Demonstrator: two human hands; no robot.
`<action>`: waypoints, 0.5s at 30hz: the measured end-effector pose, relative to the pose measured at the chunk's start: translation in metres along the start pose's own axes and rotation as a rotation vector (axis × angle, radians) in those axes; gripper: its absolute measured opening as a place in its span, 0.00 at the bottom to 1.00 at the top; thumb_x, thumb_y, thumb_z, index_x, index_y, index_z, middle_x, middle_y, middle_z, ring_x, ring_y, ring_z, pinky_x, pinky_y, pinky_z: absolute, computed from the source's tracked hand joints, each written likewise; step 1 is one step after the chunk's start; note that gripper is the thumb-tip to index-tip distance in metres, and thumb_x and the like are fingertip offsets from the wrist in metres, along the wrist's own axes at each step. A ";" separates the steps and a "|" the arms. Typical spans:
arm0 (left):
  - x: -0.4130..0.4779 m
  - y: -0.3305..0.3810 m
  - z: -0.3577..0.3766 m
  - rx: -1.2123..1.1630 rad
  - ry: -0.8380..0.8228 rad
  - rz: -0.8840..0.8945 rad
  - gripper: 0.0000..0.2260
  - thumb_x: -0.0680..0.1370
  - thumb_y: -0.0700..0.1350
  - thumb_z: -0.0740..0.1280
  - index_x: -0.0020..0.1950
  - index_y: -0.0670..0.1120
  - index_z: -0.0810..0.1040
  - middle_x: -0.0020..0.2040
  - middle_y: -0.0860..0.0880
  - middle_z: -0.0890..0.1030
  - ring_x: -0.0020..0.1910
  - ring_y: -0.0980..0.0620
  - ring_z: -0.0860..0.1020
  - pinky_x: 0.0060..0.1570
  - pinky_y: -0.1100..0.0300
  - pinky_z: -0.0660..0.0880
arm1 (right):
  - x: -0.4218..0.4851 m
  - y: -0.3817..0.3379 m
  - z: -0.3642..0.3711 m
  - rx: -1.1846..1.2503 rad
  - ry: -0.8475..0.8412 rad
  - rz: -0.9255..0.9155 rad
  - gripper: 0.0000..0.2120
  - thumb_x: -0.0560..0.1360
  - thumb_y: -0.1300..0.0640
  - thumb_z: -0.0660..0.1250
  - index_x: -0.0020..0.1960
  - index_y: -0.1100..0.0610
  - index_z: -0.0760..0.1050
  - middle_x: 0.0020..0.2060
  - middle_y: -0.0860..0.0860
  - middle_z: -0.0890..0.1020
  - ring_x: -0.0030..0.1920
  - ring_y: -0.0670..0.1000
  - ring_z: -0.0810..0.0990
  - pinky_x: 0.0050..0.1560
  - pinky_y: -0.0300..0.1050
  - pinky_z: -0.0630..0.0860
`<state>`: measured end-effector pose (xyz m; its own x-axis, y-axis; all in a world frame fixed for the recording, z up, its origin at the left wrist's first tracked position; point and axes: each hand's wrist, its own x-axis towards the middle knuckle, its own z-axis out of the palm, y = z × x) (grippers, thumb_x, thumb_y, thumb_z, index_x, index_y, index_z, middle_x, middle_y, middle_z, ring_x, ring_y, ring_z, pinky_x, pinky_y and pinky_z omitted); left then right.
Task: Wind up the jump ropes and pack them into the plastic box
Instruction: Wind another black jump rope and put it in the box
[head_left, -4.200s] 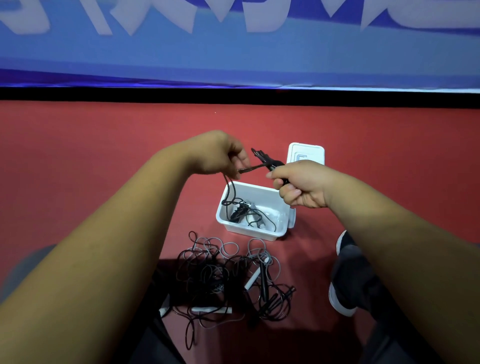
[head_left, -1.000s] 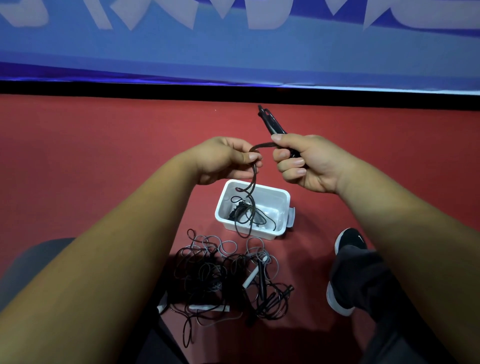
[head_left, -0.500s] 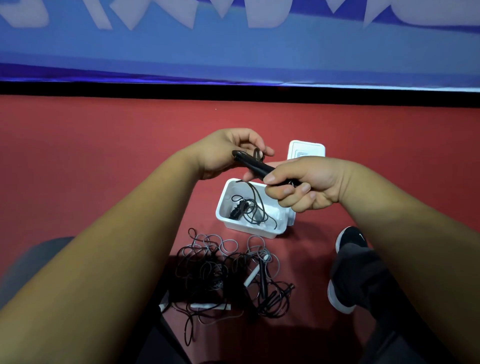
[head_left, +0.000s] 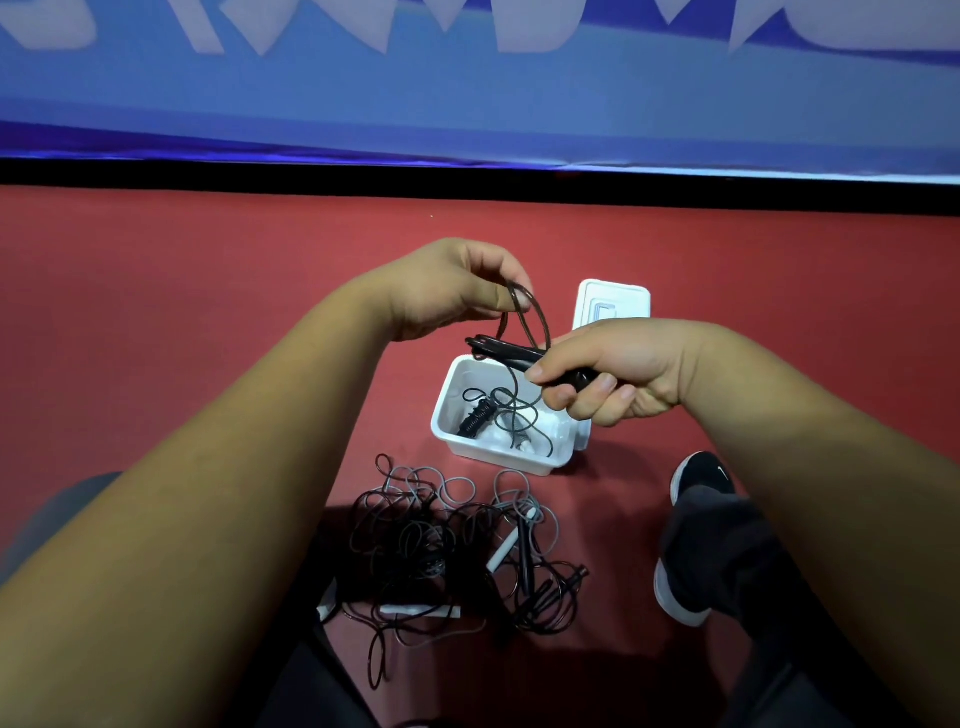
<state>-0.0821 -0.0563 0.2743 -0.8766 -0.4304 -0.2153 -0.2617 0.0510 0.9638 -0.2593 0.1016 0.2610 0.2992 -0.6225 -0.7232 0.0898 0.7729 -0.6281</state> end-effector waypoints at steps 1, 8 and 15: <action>-0.001 0.002 -0.002 0.011 0.000 -0.003 0.08 0.78 0.31 0.70 0.52 0.41 0.84 0.50 0.44 0.84 0.53 0.48 0.80 0.66 0.49 0.75 | 0.001 0.000 -0.002 0.006 0.022 0.005 0.07 0.83 0.60 0.66 0.48 0.56 0.68 0.37 0.52 0.73 0.25 0.42 0.56 0.19 0.32 0.54; -0.006 0.011 -0.011 0.224 -0.017 0.006 0.15 0.78 0.32 0.66 0.58 0.44 0.87 0.56 0.43 0.87 0.61 0.45 0.83 0.68 0.55 0.75 | 0.015 0.000 -0.014 0.126 0.280 -0.088 0.05 0.84 0.60 0.66 0.54 0.55 0.69 0.35 0.51 0.74 0.25 0.41 0.59 0.20 0.32 0.54; -0.001 -0.001 -0.004 0.615 0.076 -0.095 0.09 0.76 0.41 0.77 0.55 0.47 0.85 0.41 0.52 0.85 0.37 0.56 0.83 0.43 0.60 0.81 | 0.030 -0.002 -0.013 0.323 0.413 -0.355 0.06 0.84 0.59 0.67 0.53 0.53 0.69 0.32 0.48 0.70 0.27 0.43 0.58 0.20 0.35 0.57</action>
<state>-0.0796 -0.0591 0.2744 -0.8128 -0.5204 -0.2618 -0.5414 0.5088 0.6693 -0.2633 0.0794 0.2370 -0.1871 -0.7943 -0.5780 0.4176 0.4682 -0.7787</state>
